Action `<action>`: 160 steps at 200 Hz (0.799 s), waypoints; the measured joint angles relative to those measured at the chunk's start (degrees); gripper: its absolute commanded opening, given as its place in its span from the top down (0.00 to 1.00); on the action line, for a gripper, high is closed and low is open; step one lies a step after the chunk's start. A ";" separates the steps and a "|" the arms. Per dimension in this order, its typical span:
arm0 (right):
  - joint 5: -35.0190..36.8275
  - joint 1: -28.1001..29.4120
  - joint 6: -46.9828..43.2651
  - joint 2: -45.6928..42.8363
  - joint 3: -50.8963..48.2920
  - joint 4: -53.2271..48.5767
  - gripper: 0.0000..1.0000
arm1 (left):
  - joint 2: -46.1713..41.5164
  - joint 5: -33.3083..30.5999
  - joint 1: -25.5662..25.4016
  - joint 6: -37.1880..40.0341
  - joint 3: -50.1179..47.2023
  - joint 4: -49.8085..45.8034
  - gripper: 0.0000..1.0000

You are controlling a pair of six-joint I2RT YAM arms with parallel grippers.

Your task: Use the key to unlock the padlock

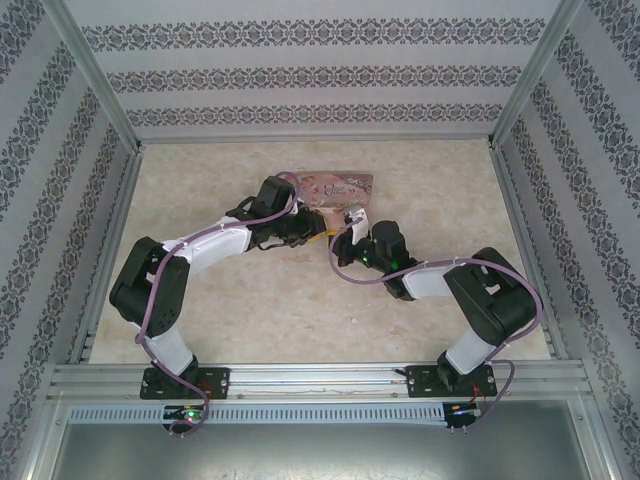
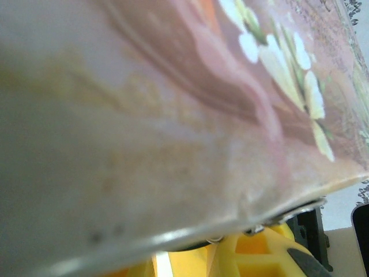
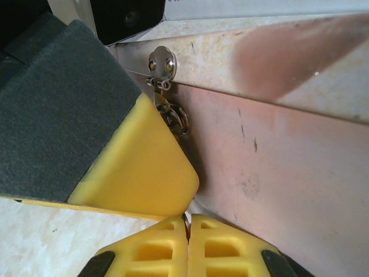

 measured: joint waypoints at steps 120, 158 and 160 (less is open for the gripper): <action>0.96 0.66 2.80 4.37 -1.03 4.46 1.00 | 0.31 -1.60 -0.02 -0.61 -3.98 4.37 0.75; 2.45 1.51 3.87 6.93 -2.23 7.45 1.00 | 1.64 -1.55 -0.04 -0.68 -5.35 5.95 0.71; 2.49 1.55 3.96 7.04 -2.27 7.61 1.00 | 1.68 -1.53 -0.07 -0.66 -5.42 6.03 0.71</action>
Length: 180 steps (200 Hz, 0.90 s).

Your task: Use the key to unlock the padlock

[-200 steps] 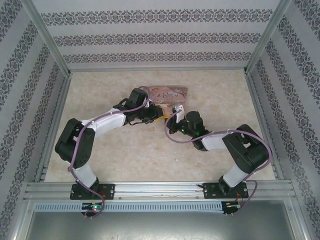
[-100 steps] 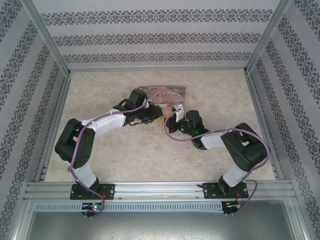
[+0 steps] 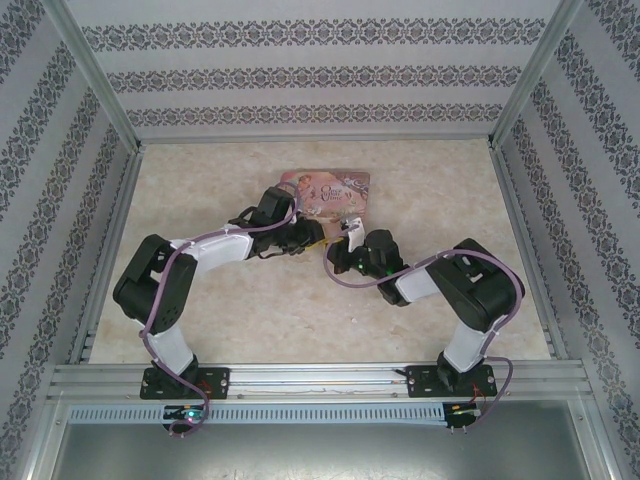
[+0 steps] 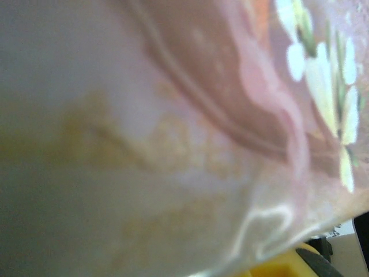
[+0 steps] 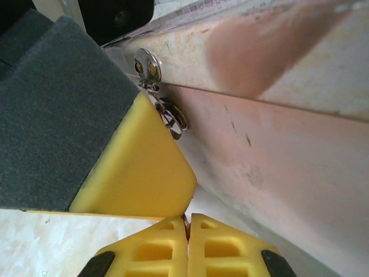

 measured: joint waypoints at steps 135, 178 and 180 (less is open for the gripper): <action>4.33 0.24 5.49 6.12 -3.28 8.13 1.00 | -3.39 2.60 -0.26 -1.64 -9.11 3.96 0.47; 4.37 0.74 7.02 6.12 -3.26 8.02 1.00 | -14.47 -0.52 2.97 -1.57 -15.80 5.84 0.43; 4.37 0.81 7.10 6.12 -3.26 8.00 1.00 | -15.06 -0.74 3.13 -1.55 -16.11 5.99 0.43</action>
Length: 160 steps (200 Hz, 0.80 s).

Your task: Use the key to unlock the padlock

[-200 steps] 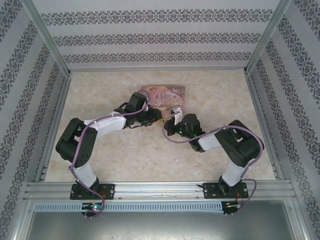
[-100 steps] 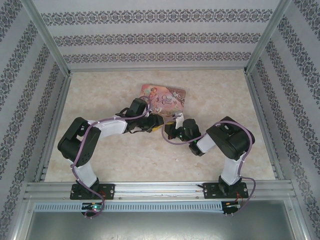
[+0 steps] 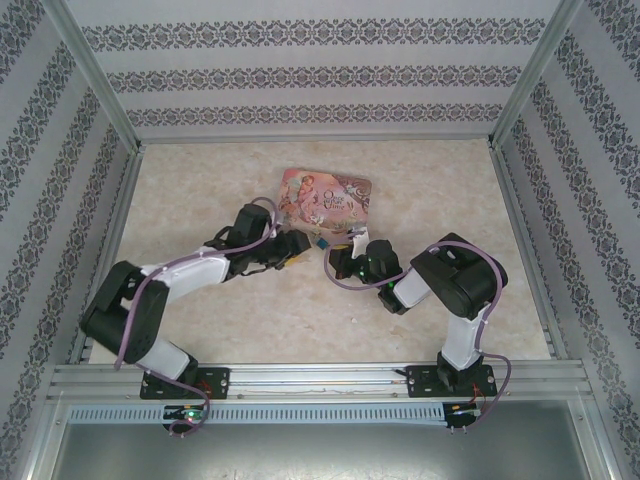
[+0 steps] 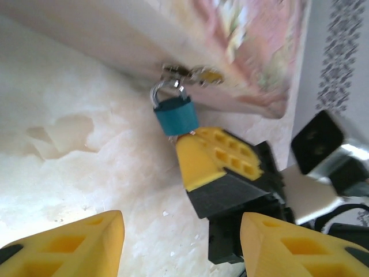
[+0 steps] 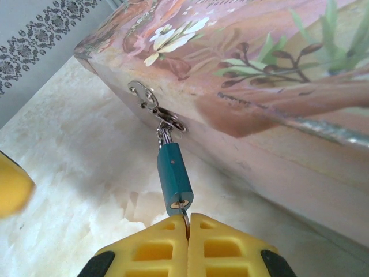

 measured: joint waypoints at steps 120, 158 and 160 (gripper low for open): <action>-1.29 0.83 9.94 -3.61 1.51 -7.91 1.00 | -17.35 -13.68 0.68 -0.70 -16.52 13.27 0.38; -2.56 0.83 15.50 -4.11 2.19 -9.46 1.00 | -15.91 -14.10 0.68 -4.28 -19.39 19.74 0.40; -2.58 0.83 15.91 -4.11 2.25 -9.57 1.00 | -15.74 -14.12 0.68 -4.46 -19.43 20.15 0.41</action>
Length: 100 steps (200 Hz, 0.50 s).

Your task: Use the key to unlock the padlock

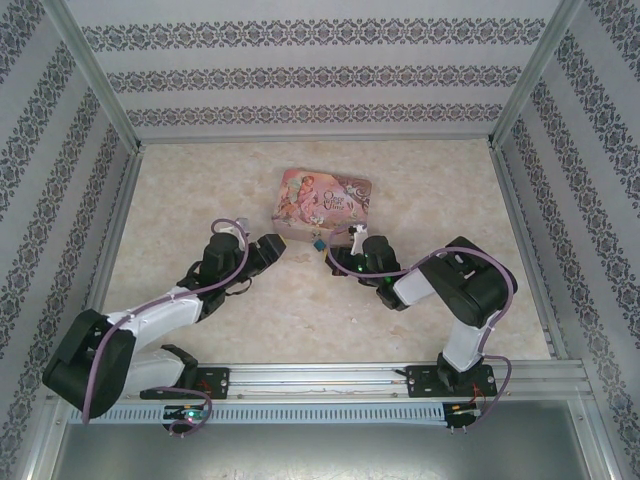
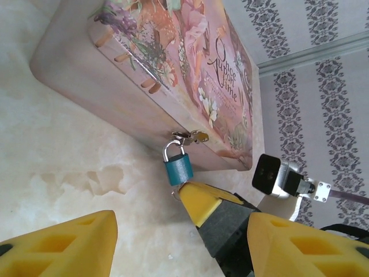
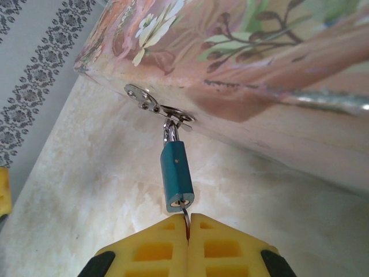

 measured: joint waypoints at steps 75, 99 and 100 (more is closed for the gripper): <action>-1.49 0.00 10.67 -1.01 1.38 -2.32 1.00 | 7.43 1.36 0.00 -5.97 -0.44 9.01 0.46; -1.66 0.02 12.98 -1.14 1.73 -2.38 1.00 | 9.68 2.38 0.00 -6.95 -0.15 9.05 0.47; -1.66 0.02 13.07 -1.16 1.73 -2.38 1.00 | 9.75 2.40 0.00 -6.97 -0.15 9.07 0.47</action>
